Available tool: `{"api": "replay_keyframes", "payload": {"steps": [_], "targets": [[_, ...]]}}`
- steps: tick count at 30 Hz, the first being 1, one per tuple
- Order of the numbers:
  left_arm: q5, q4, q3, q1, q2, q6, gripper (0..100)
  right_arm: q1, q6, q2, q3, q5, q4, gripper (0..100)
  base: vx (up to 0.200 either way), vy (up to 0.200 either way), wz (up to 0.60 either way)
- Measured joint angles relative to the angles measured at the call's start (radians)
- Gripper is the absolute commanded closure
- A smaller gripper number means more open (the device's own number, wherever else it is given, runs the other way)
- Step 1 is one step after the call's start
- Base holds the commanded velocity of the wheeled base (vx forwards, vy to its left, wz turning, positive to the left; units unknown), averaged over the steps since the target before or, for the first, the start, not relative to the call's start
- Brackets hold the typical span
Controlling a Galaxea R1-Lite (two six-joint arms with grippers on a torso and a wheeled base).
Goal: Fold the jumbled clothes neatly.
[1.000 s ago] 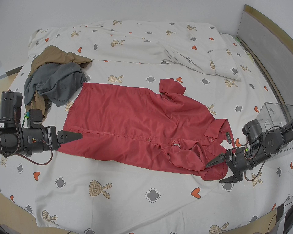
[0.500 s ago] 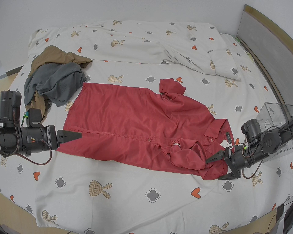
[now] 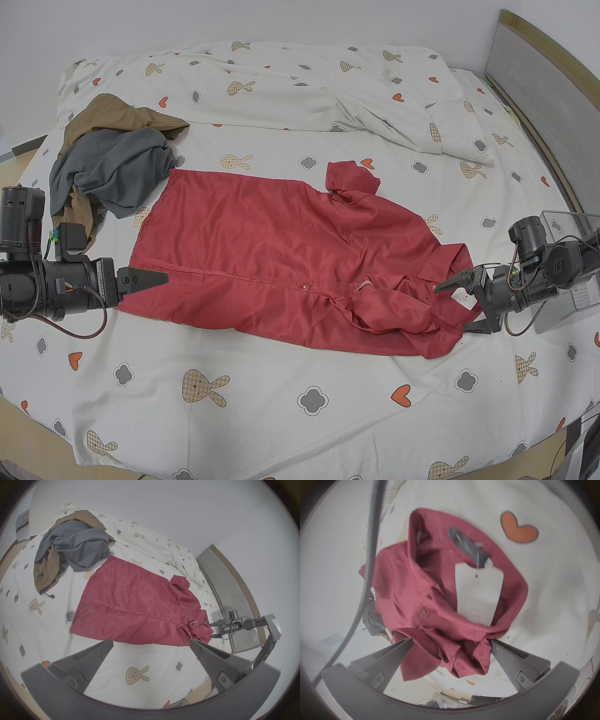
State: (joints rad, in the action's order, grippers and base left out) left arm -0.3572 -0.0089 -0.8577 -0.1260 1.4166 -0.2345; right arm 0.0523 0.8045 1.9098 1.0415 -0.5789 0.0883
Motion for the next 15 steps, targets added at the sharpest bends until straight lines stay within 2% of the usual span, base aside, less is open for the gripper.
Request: {"api": "replay_keyframes", "payload": {"steps": [7, 15], "targets": [[0.000, 0.000, 0.000, 0.000, 0.005, 0.000, 0, -0.033, 0.019, 0.001, 0.040, -0.001, 0.003, 0, 0.000, 0.000, 0.00], [0.000, 0.000, 0.000, 0.000, 0.006, 0.000, 0, 0.009, 0.023, 0.005, -0.007, -0.004, 0.009, 0, 0.000, 0.000, 0.00]]}}
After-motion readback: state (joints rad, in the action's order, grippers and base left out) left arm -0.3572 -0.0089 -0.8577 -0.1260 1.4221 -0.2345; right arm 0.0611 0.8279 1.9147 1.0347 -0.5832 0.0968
